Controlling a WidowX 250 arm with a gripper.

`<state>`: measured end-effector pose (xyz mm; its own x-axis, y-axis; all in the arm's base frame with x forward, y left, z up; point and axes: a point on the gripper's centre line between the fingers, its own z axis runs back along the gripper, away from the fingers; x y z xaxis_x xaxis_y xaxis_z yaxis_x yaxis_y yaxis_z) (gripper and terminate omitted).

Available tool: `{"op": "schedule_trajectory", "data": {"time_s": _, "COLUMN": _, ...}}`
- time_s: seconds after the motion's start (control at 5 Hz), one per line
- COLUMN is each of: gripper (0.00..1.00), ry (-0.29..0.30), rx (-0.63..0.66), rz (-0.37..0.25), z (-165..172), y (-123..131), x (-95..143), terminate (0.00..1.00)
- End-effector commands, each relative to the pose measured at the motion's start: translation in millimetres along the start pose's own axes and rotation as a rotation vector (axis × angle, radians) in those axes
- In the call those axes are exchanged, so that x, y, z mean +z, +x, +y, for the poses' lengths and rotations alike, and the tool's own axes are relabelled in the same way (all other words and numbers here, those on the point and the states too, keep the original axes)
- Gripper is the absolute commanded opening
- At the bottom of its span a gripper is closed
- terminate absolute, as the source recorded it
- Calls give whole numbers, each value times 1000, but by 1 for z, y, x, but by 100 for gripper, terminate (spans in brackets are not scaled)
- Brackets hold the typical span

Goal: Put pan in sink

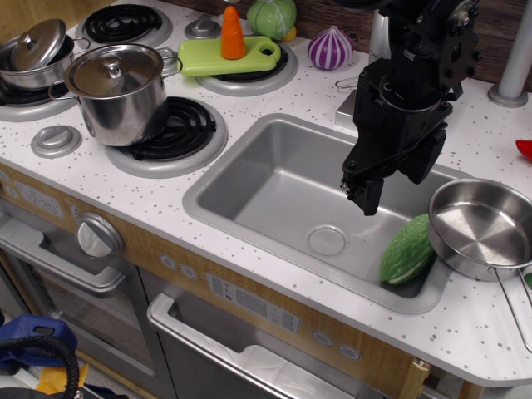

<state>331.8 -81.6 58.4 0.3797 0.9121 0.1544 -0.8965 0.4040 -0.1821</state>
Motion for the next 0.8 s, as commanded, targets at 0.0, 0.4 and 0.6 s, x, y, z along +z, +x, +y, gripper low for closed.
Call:
{"op": "schedule_trajectory", "data": {"time_s": 0.0, "gripper": 100, "ry": 0, "rx": 0, "rz": 0, "z": 0, "y": 0, "x": 0, "terminate": 0}}
{"op": "schedule_trajectory", "data": {"time_s": 0.4, "gripper": 100, "ry": -103, "rx": -269, "rz": 148, "z": -31, "y": 5, "x": 35, "terminate": 0}}
{"op": "schedule_trajectory", "data": {"time_s": 0.6, "gripper": 100, "ry": -85, "rx": -366, "rz": 181, "z": -37, "y": -10, "x": 35, "terminate": 0}}
